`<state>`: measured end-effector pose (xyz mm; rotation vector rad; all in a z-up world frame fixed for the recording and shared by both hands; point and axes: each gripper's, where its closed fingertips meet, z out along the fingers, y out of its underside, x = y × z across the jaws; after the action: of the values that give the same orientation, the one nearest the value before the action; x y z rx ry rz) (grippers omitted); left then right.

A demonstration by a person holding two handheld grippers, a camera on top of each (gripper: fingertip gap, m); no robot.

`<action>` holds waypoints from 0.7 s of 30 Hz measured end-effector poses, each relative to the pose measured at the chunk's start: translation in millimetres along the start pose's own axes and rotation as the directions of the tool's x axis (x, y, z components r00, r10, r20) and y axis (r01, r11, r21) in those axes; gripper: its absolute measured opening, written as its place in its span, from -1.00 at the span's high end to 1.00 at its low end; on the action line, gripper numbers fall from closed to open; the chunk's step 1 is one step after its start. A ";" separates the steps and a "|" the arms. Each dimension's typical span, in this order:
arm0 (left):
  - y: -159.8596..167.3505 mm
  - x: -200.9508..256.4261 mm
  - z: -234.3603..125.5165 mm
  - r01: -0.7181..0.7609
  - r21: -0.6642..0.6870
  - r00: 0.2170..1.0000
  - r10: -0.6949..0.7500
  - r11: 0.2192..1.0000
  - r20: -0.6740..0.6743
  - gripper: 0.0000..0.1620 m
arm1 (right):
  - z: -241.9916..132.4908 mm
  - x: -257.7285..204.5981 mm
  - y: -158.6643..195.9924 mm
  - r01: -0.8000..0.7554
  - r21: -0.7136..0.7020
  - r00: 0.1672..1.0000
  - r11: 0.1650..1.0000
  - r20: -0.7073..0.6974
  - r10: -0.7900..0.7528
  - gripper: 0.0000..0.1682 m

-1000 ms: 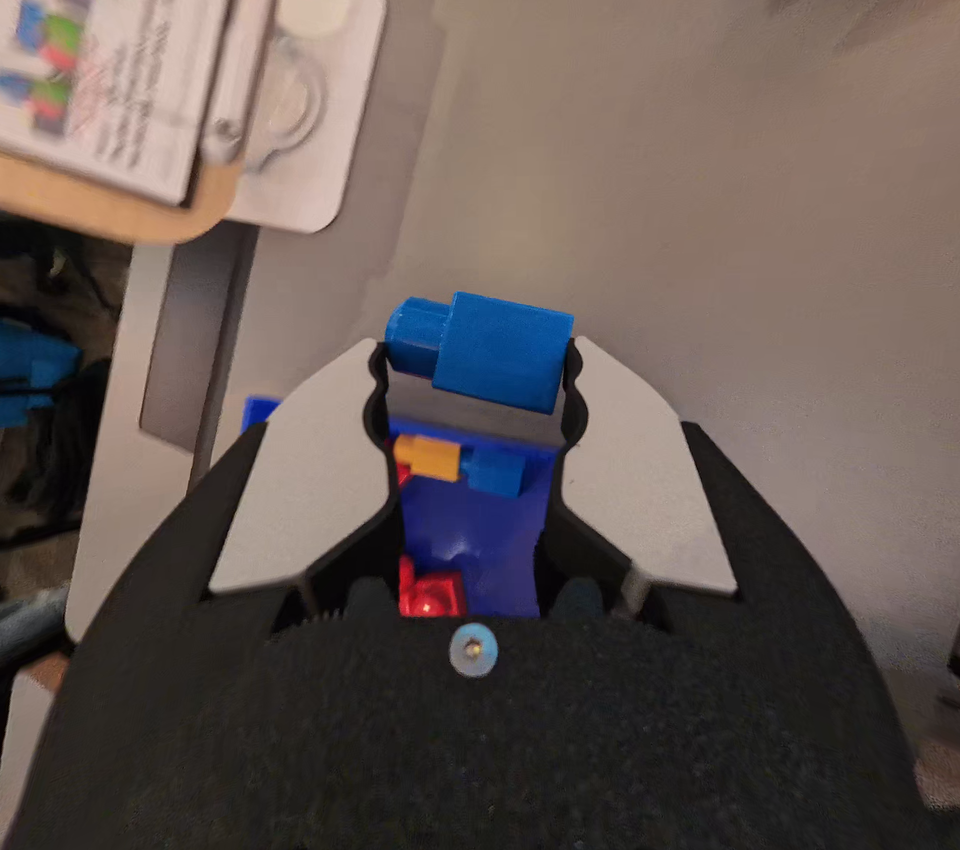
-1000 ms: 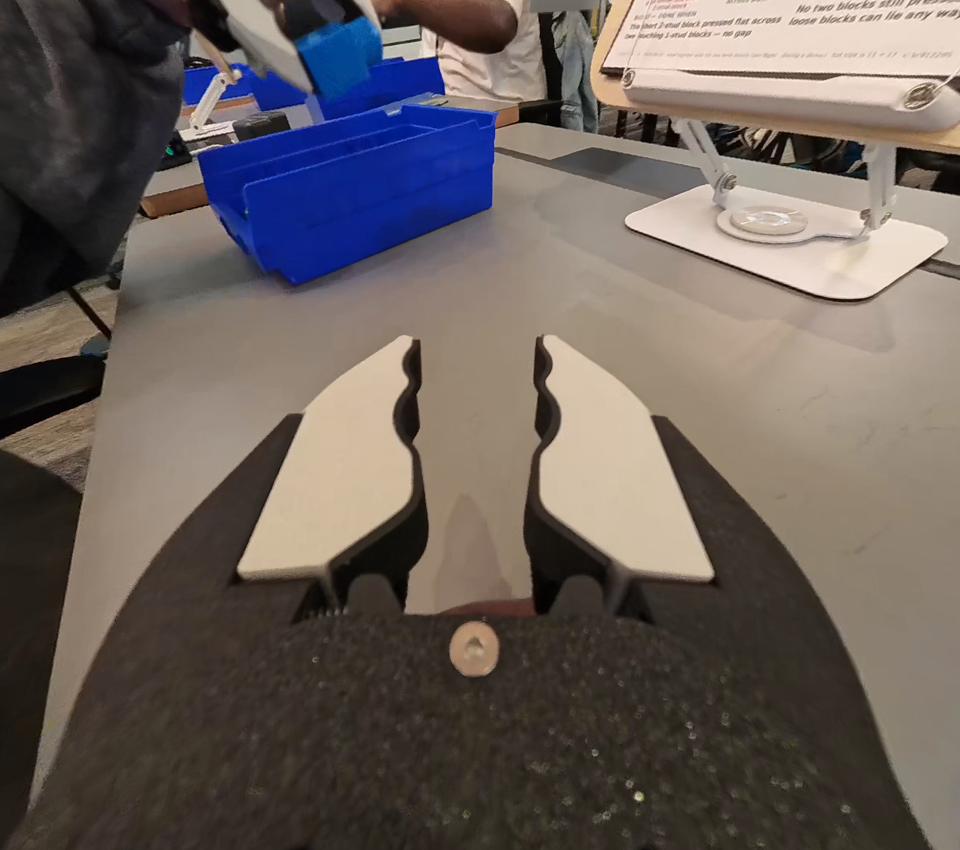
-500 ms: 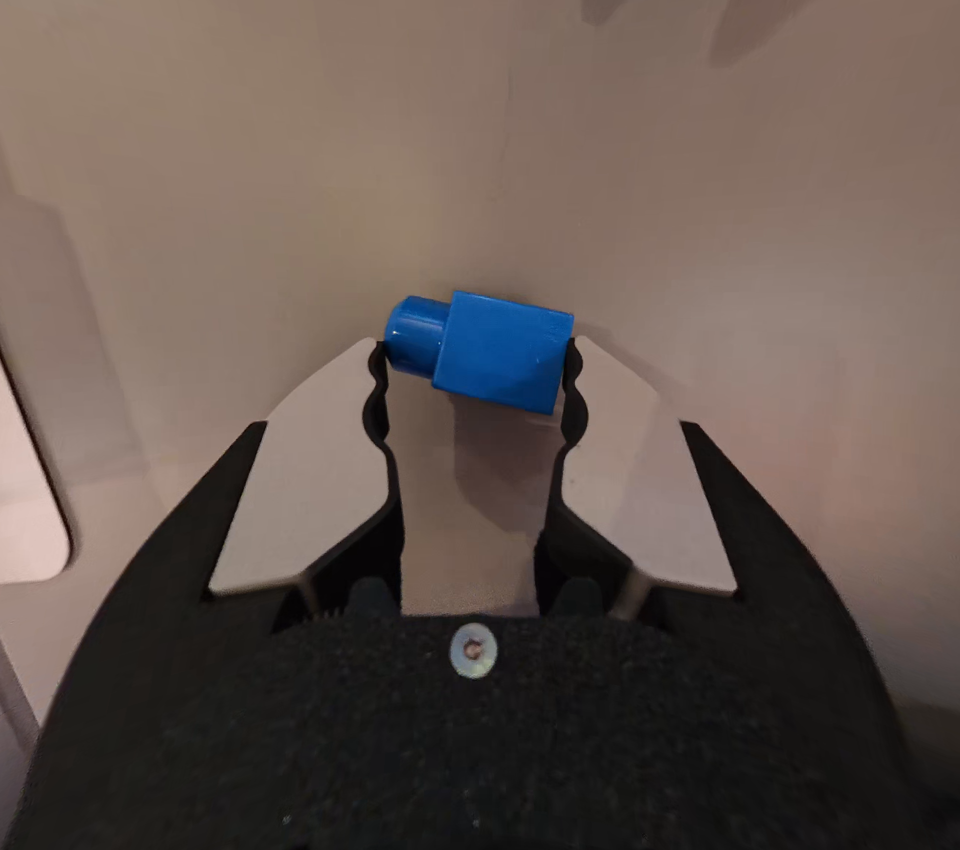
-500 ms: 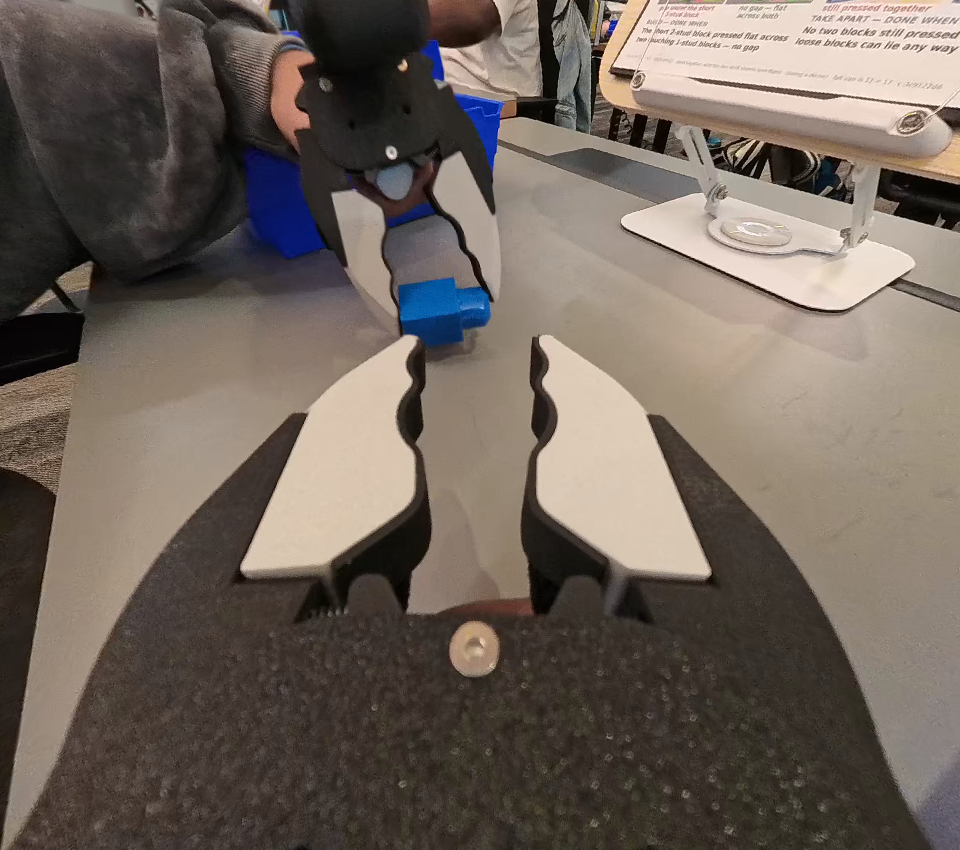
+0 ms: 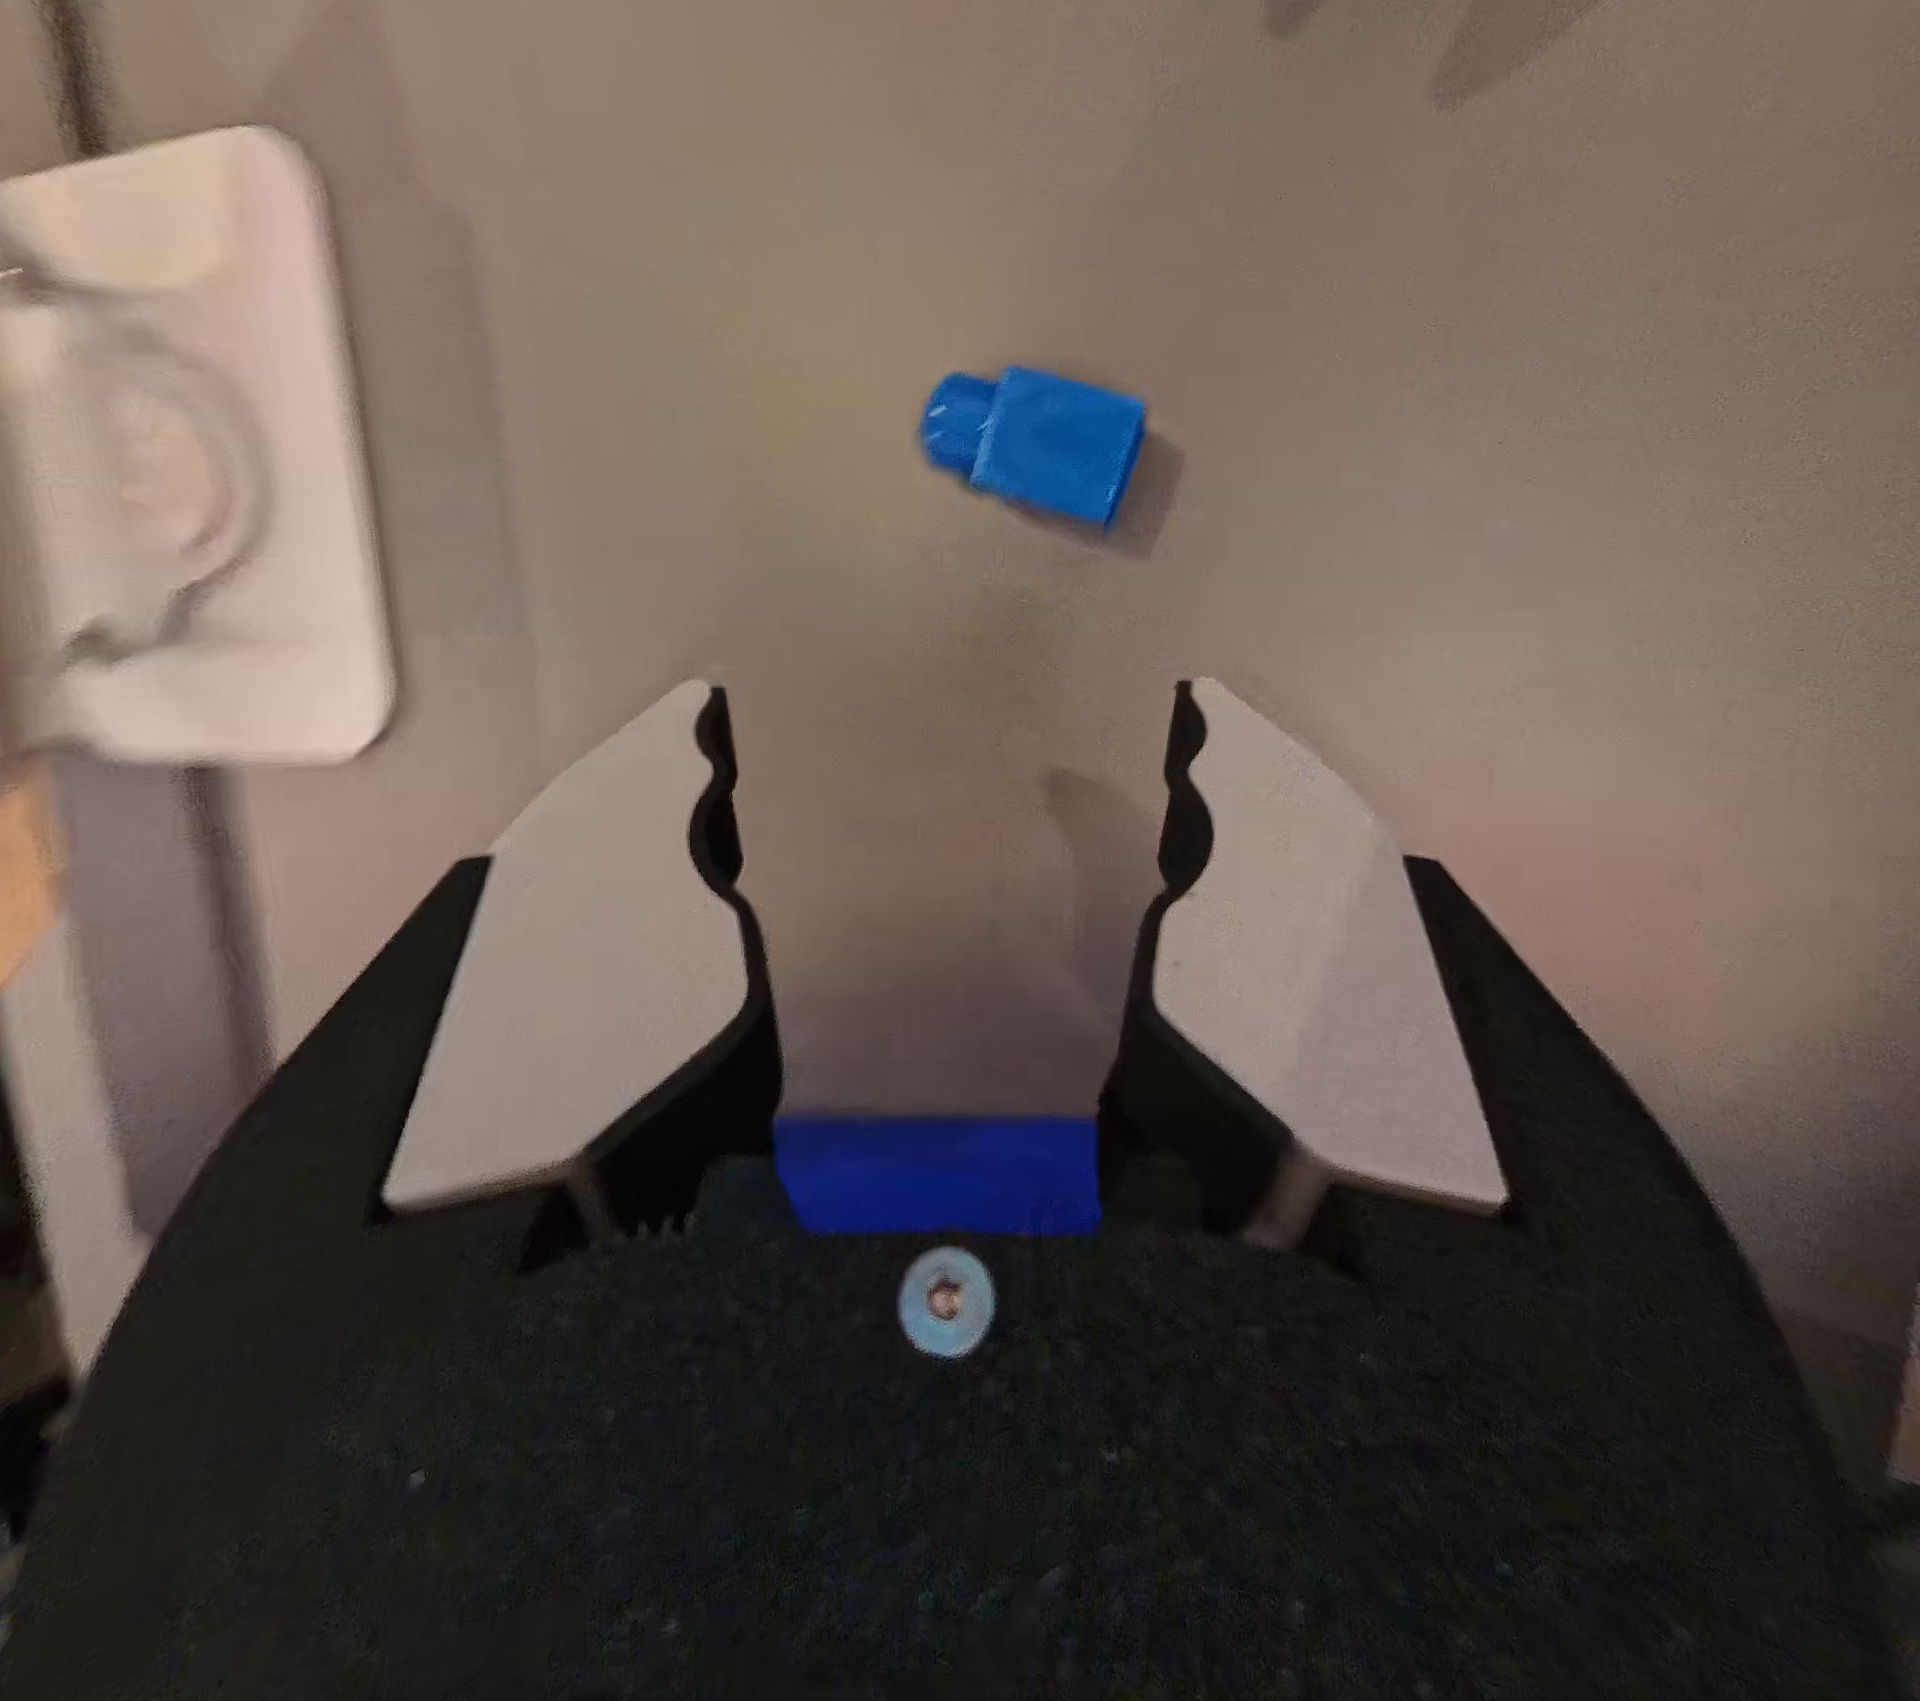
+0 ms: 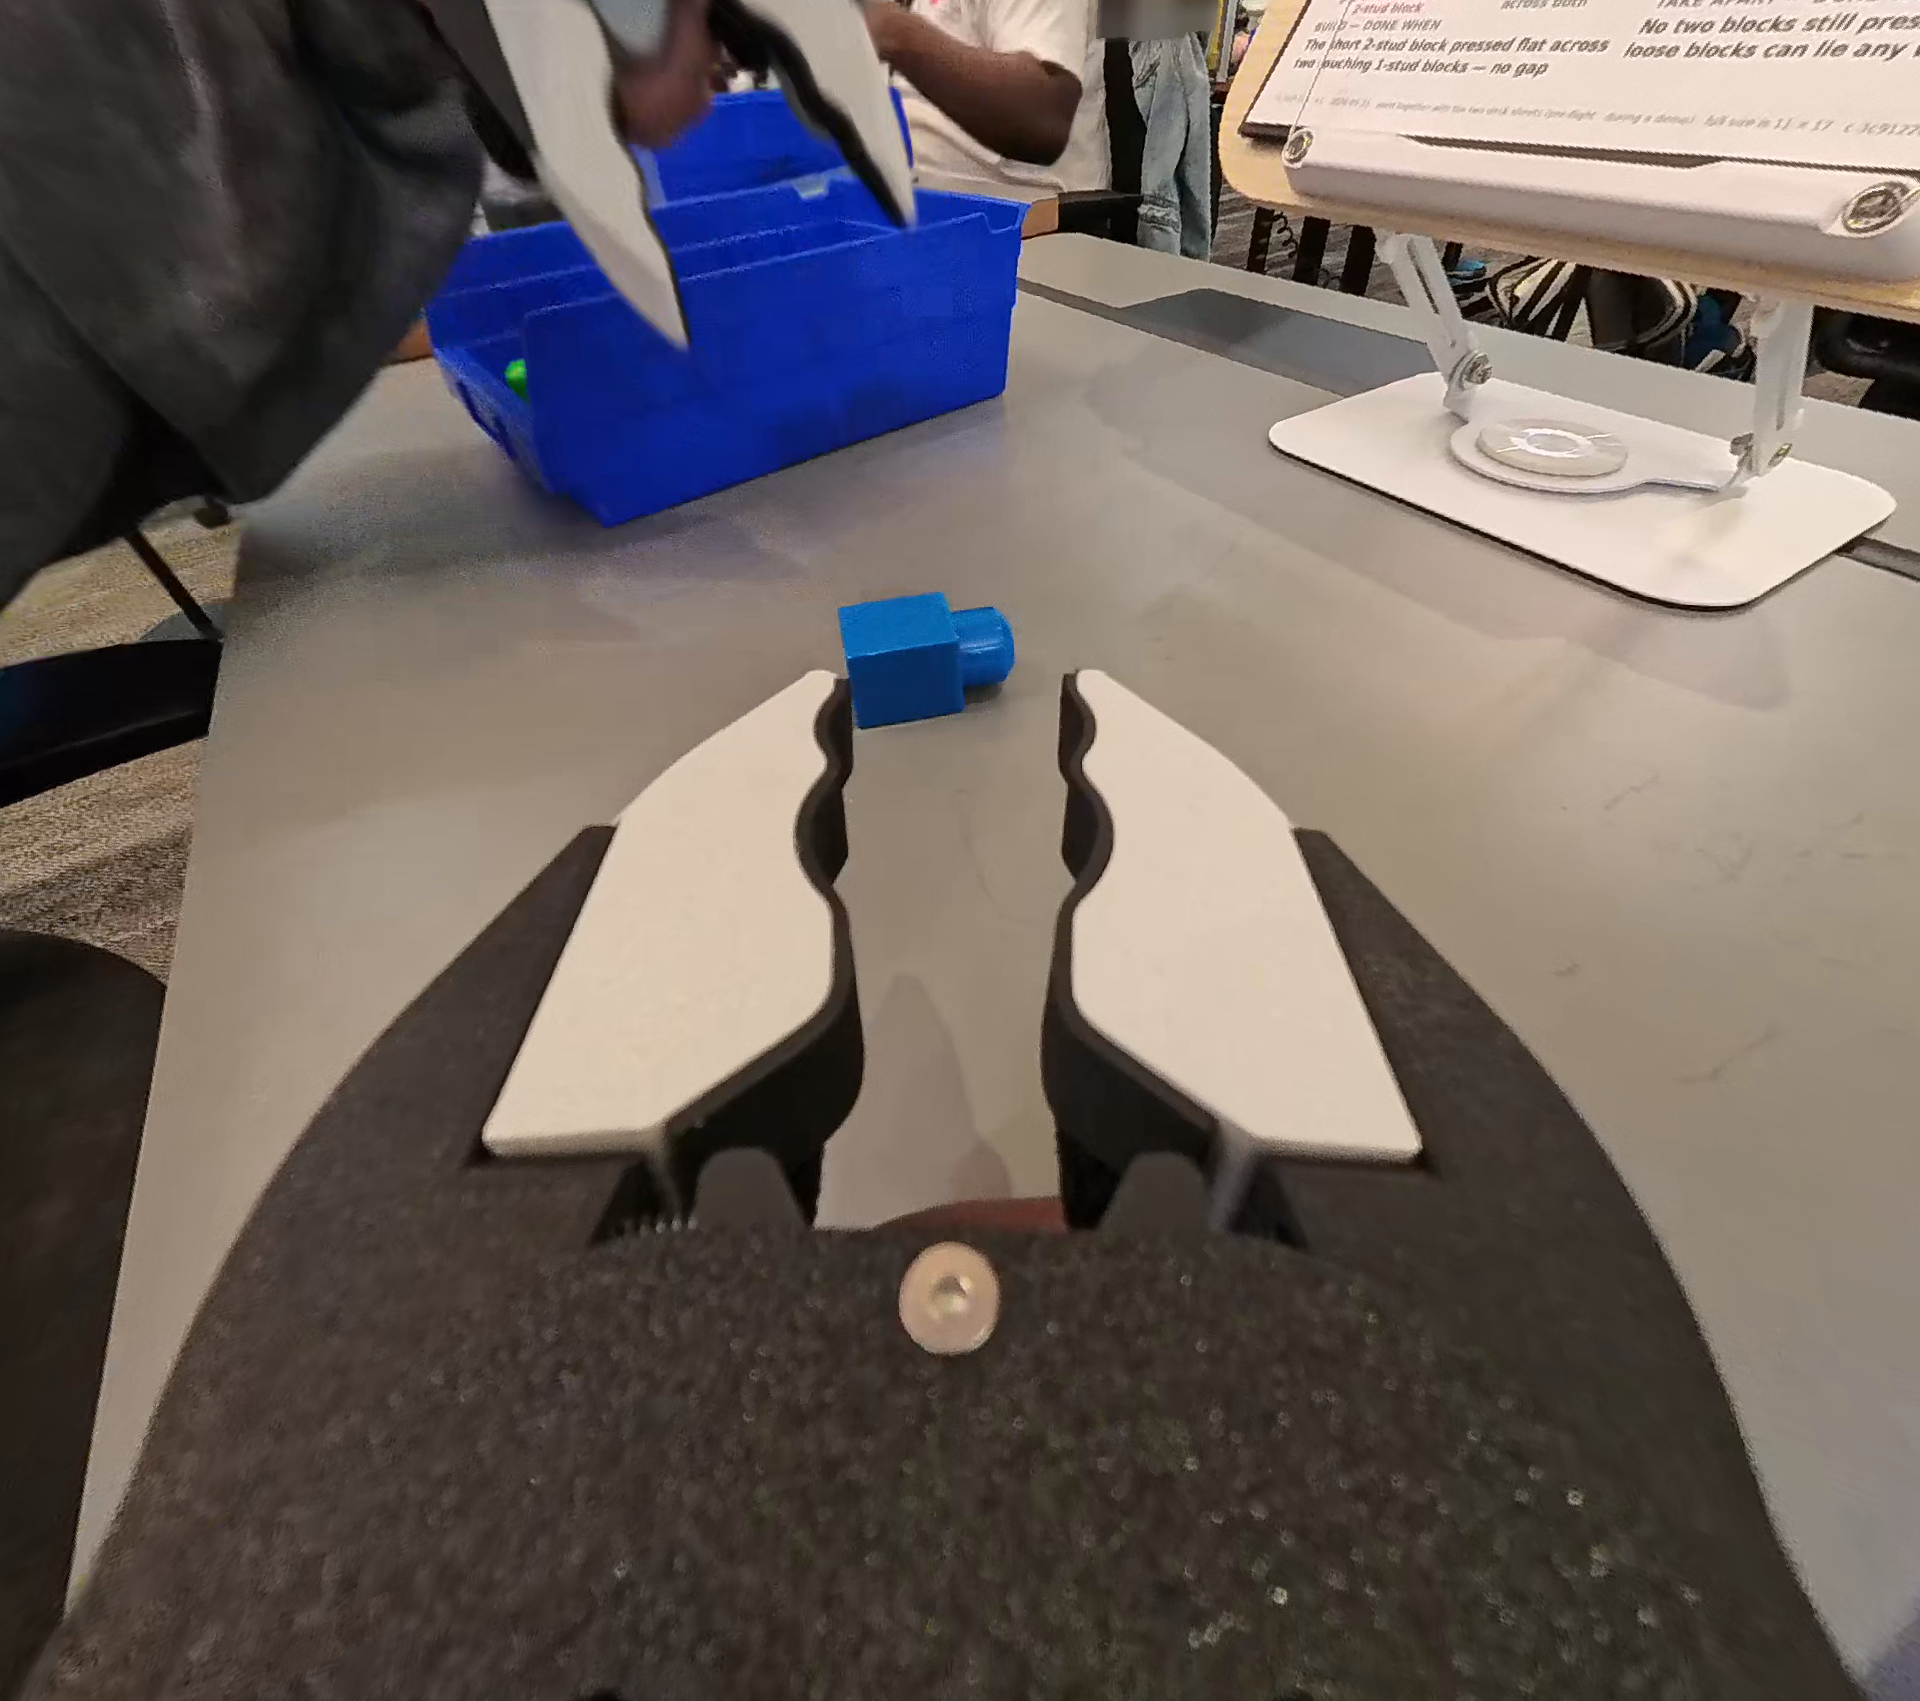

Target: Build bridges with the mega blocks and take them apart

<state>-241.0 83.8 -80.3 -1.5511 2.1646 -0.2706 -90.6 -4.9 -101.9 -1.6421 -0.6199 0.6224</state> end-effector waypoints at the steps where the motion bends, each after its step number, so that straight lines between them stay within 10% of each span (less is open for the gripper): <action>1: 7.6 -7.0 -25.9 0.031 0.019 0.998 -0.032 0.999 0.057 0.03 | 0.3 0.1 0.1 -0.003 0.000 1.000 1.000 0.001 0.003 0.55; 7: 99.5 -14.3 -107.6 0.199 -0.017 0.950 -0.188 0.980 0.251 0.08 | 2.9 3.9 0.8 -0.025 -0.005 1.000 1.000 -0.001 0.025 0.55; 13: 170.9 4.2 -56.3 0.236 -0.119 0.957 -0.210 0.964 0.200 0.08 | 8.0 4.0 2.8 -0.014 -0.024 1.000 1.000 -0.002 0.014 0.55; 21: 188.0 -7.8 -2.5 0.245 -0.116 0.969 -0.238 0.963 0.065 0.09 | 7.7 3.1 2.8 -0.013 -0.020 1.000 1.000 0.005 0.013 0.57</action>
<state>-398.5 155.6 -154.1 -1.8749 1.9857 -0.1753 -93.6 2.3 -105.9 -1.6647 -0.6213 0.6319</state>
